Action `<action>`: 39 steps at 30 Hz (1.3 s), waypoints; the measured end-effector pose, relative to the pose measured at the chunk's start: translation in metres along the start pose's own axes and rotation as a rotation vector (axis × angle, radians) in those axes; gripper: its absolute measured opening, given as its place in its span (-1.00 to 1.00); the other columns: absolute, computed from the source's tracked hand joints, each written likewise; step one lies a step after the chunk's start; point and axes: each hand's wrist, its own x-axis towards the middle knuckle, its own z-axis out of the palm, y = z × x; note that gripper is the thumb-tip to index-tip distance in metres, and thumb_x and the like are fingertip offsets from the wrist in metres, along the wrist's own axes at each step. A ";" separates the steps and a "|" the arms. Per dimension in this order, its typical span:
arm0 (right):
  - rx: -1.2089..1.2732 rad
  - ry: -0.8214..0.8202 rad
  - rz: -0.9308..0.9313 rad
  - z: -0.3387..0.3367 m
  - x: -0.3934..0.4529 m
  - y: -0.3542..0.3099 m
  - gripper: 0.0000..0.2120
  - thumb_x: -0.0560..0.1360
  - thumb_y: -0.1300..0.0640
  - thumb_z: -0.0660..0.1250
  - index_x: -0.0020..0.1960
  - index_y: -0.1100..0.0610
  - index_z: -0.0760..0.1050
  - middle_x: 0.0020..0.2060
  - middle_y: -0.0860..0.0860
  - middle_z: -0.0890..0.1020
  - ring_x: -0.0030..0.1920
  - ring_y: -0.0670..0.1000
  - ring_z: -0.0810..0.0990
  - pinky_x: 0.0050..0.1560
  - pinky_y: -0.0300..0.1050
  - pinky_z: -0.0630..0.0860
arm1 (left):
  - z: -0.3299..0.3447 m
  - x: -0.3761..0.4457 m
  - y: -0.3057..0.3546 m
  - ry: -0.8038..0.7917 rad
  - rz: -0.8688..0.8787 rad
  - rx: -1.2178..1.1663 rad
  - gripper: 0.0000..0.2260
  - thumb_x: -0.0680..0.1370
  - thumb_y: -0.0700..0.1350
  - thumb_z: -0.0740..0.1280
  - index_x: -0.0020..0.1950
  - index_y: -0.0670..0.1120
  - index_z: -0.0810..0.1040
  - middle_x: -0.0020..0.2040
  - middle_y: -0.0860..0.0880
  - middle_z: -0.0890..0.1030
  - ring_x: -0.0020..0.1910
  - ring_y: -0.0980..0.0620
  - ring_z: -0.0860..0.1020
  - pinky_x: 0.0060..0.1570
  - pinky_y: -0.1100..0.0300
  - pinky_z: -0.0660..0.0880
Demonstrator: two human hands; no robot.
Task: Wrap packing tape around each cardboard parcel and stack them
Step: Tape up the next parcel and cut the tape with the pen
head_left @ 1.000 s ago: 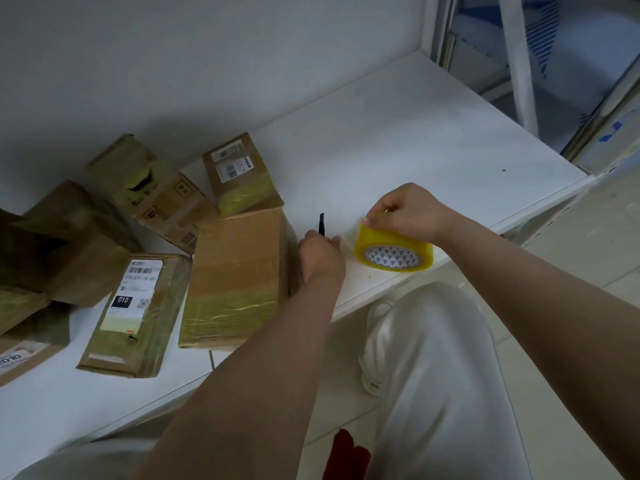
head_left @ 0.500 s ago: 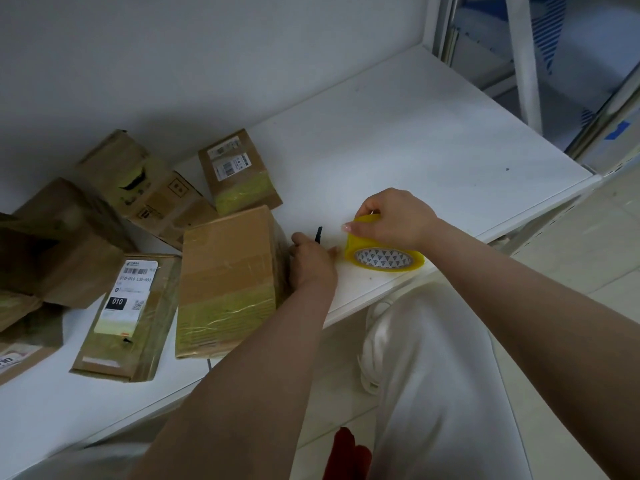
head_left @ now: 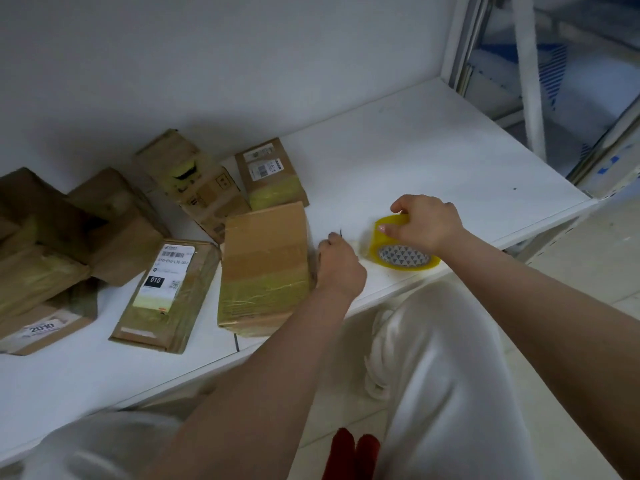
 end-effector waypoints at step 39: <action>1.010 0.068 0.120 0.019 0.040 -0.142 -0.74 0.48 -0.29 0.28 -0.02 -0.12 0.52 -0.04 -0.12 0.62 -0.03 -0.01 0.60 -0.12 -0.16 0.49 | -0.134 0.053 -0.083 0.276 -0.146 -0.883 -0.74 0.64 0.09 0.16 0.13 -0.10 0.30 -0.13 -0.01 0.45 -0.07 -0.08 0.49 0.10 -0.04 0.50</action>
